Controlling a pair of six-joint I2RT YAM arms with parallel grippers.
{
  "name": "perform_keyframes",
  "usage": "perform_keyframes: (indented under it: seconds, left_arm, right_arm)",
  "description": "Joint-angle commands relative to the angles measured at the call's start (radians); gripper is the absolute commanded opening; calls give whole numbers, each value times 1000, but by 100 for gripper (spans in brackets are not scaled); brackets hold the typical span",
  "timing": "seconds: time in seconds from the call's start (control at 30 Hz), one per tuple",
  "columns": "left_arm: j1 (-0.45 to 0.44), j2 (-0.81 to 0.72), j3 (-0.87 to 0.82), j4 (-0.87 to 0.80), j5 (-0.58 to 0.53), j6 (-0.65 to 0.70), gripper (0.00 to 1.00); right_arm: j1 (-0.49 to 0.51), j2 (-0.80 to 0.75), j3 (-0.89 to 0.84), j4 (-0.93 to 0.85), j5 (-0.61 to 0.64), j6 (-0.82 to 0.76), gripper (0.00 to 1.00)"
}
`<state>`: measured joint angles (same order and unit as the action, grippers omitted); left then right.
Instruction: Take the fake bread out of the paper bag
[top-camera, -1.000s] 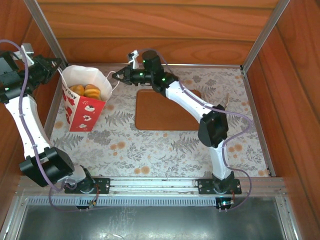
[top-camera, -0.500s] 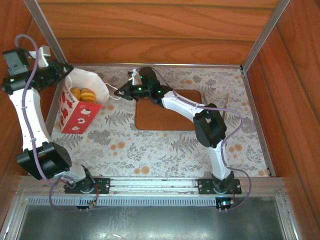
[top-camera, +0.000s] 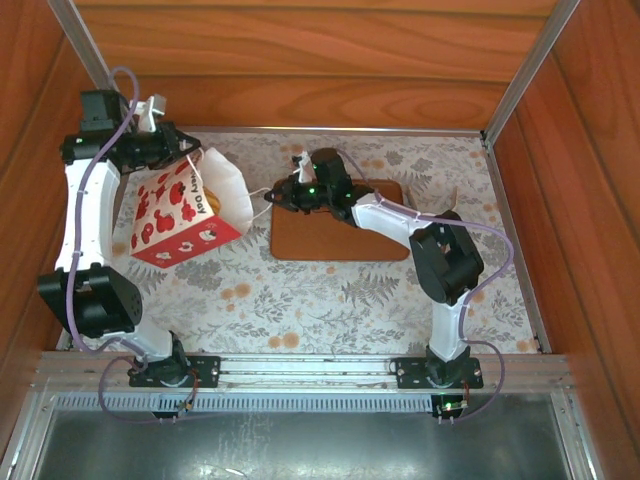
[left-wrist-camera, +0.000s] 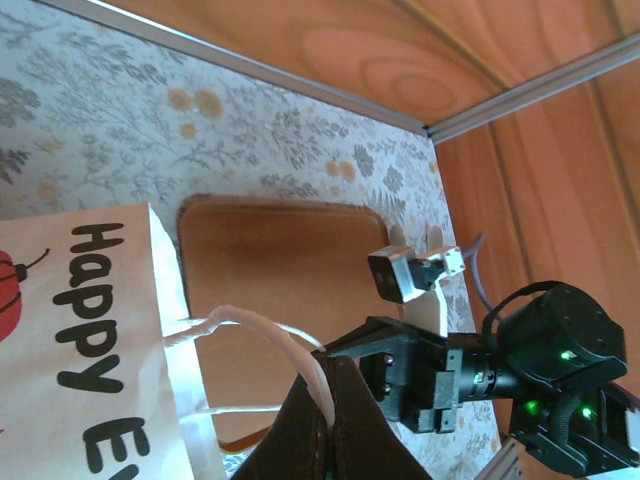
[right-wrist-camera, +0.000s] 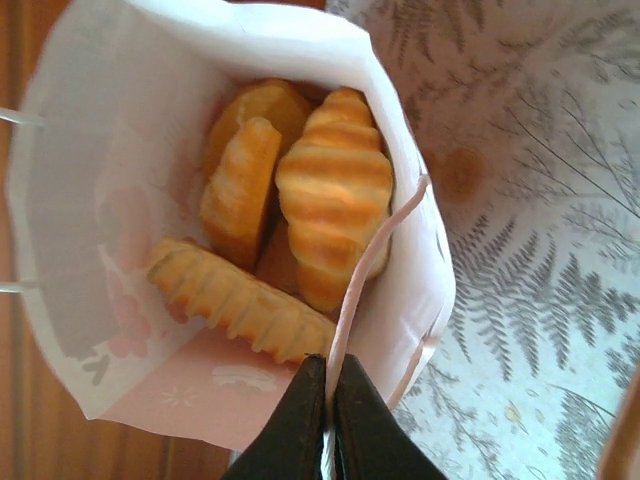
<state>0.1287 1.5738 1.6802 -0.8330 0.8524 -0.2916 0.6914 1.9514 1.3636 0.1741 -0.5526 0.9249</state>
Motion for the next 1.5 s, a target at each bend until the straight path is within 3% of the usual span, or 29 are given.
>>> perform_keyframes:
  seconds: [0.0, 0.57, 0.77, 0.87, 1.0, 1.13, 1.47]
  left_arm:
    - [-43, 12, -8, -6, -35, 6, 0]
    - [-202, 41, -107, 42, -137, -11, 0]
    - [-225, 31, -133, 53, -159, -24, 0]
    - [-242, 4, -160, 66, -174, -31, 0]
    - [-265, -53, -213, 91, -194, -48, 0]
    - [-276, -134, -295, 154, -195, -86, 0]
    - [-278, -260, -398, 195, -161, -86, 0]
  right_arm:
    - [-1, -29, -47, 43, -8, -23, 10]
    - [-37, -21, -160, -16, 33, -9, 12]
    - [-60, -71, -180, -107, 32, -74, 22]
    - [-89, -160, -211, -232, 132, -141, 26]
    - [-142, -268, -249, -536, 376, -238, 31]
    - [-214, -376, -341, -687, 531, -282, 34]
    - [-366, -408, -445, -756, 512, -396, 35]
